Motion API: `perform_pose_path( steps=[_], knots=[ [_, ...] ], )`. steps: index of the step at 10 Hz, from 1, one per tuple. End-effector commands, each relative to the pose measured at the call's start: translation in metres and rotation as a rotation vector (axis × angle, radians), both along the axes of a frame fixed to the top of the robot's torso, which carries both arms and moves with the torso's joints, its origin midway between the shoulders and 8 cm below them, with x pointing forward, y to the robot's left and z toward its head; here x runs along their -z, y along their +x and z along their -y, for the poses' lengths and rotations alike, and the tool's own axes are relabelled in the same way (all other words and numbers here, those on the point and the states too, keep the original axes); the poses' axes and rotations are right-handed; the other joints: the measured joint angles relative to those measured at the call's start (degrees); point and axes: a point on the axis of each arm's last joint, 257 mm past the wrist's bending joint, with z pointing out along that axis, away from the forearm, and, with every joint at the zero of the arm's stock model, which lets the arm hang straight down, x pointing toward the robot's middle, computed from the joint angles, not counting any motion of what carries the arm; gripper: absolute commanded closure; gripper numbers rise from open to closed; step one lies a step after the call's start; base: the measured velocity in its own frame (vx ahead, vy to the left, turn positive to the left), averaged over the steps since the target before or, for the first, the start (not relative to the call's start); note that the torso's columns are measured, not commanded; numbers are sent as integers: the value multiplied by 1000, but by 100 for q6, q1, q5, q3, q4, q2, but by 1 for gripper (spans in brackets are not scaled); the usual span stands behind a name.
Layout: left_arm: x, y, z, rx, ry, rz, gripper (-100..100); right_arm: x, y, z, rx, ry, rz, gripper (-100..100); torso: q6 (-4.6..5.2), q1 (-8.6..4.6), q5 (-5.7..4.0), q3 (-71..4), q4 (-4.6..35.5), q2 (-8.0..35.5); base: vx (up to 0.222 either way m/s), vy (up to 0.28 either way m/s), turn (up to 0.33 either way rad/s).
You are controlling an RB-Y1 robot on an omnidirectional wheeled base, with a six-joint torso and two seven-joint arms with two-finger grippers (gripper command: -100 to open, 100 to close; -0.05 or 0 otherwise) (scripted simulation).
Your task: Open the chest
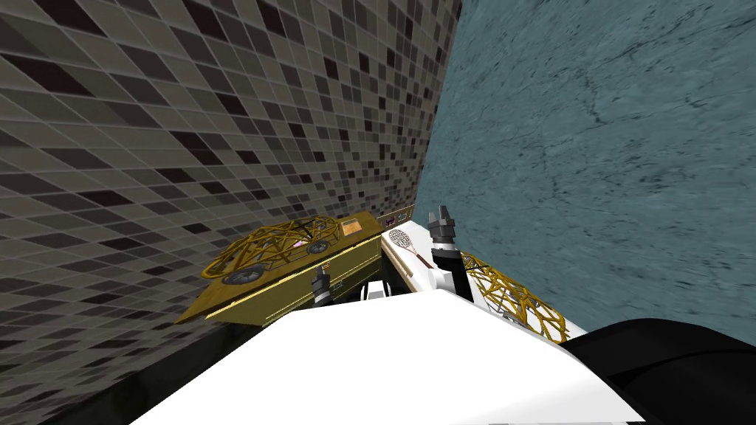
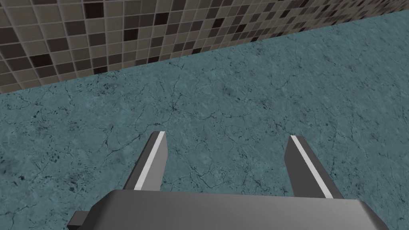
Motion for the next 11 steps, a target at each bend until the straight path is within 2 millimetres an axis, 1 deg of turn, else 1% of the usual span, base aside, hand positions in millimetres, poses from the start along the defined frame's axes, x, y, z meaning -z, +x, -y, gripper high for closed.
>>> perform_pose_path(
  steps=[1, 2, 3, 4, 11],
  knots=[
    [7, -28, -41, -123, -4, -18, 100, 0, 0, 0, 0, 0, 0, 0, 9, -5, 6, 8, 2, 11, -84, -7, -438],
    [-1, -17, -32, -94, 7, 5, 100, 0, 0, 0, 0, 0, 0, 0, 10, -2, 14, 12, 0, 14, -45, -1, -71],
    [-5, -10, -28, -58, 11, 6, 100, 0, 0, 0, 0, 0, 0, 0, -4, -2, -1, 3, 10, 9, -25, -44, 307],
    [-5, -10, -28, -58, 11, 6, 100, 0, 0, 0, 0, 0, 0, 0, -32, -13, -22, 7, 15, 26, -18, -68, 179],
    [-8, 13, 2, 91, 5, -23, 100, 0, 0, 0, 0, 0, 0, 0, -30, -8, -33, 27, 35, 65, -25, -68, 225]
  ],
)
